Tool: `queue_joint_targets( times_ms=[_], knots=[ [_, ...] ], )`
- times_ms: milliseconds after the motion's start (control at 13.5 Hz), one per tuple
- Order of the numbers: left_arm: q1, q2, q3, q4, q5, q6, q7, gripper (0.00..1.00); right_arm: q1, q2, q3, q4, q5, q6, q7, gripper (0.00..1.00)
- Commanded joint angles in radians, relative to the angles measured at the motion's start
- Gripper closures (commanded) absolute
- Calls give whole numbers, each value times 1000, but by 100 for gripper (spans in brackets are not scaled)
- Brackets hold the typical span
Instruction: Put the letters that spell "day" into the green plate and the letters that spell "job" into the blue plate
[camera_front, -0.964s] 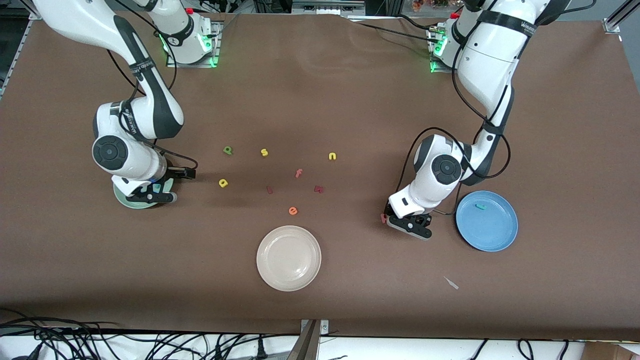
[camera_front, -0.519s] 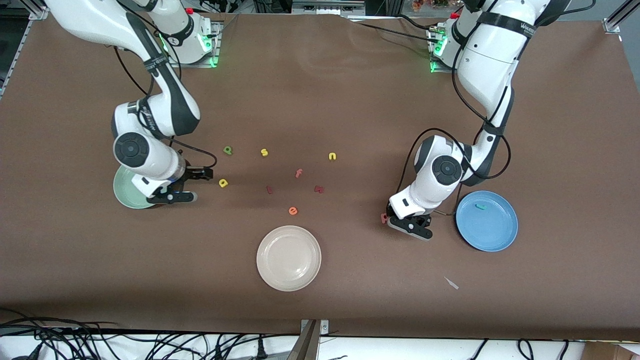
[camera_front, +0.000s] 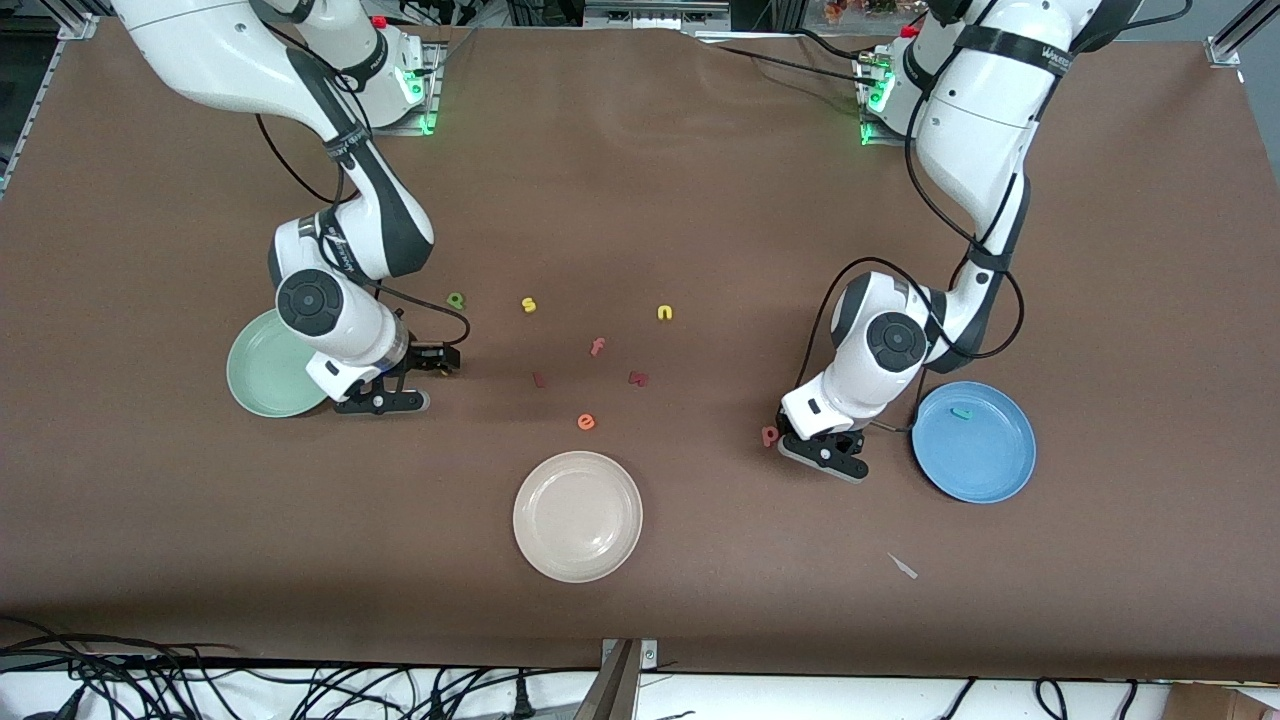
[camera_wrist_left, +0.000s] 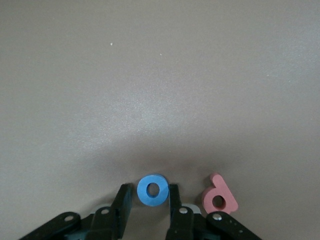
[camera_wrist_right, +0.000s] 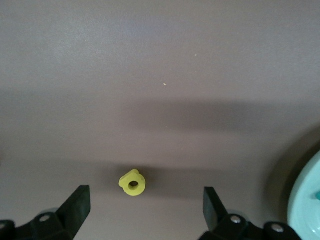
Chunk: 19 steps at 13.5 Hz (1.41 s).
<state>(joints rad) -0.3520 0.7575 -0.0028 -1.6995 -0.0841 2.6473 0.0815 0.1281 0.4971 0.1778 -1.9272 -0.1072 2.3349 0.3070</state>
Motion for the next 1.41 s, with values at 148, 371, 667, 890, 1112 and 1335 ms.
queue_joint_targets(
  times_ms=[148,371,667,890,1112,1335],
  knots=[
    [-24,16,14,21,-20,2,0,62,1,27,5,11,14,18,3,0],
    [-24,17,17,21,-20,2,1,72,16,37,6,4,14,18,-11,0],
    [-22,16,21,21,-17,2,9,79,22,58,6,2,14,34,-12,3],
    [-9,-32,21,8,-9,-4,17,81,22,70,6,2,14,32,-12,12],
    [51,-151,20,-84,-8,-24,43,84,22,83,6,-1,14,32,-9,18],
    [166,-286,18,-233,-8,-56,243,83,22,84,11,-1,15,32,-2,24]
  ],
)
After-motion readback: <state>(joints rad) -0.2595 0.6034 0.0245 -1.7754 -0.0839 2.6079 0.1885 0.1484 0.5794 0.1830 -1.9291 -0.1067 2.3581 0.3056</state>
